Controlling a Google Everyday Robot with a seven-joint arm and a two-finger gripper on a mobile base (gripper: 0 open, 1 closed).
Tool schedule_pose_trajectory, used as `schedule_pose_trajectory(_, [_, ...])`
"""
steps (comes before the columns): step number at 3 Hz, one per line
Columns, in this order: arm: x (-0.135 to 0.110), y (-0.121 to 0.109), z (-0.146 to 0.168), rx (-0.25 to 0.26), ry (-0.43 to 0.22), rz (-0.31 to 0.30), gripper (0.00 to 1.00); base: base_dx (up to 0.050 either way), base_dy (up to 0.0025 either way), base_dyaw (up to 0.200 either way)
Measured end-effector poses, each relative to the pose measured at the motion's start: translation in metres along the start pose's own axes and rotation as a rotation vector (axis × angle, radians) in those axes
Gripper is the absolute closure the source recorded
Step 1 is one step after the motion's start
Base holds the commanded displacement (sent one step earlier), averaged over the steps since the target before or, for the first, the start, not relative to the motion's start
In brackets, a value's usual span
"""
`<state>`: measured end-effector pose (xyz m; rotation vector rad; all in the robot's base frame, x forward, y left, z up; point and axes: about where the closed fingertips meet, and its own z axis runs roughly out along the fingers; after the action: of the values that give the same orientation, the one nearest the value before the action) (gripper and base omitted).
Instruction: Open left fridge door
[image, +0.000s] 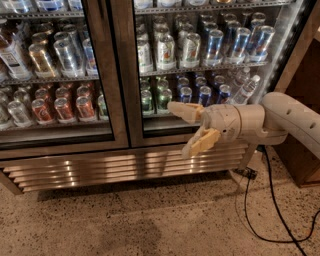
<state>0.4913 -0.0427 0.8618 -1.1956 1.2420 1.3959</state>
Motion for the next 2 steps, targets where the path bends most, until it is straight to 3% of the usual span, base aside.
schedule_pose_trajectory(1, [-0.006,0.000,0.004,-0.011,-0.008,0.004,0.00,0.000,0.00000,0.000])
schedule_pose_trajectory(2, [-0.051,0.026,0.023,-0.029,0.009,-0.070,0.00,0.000,0.00000,0.000])
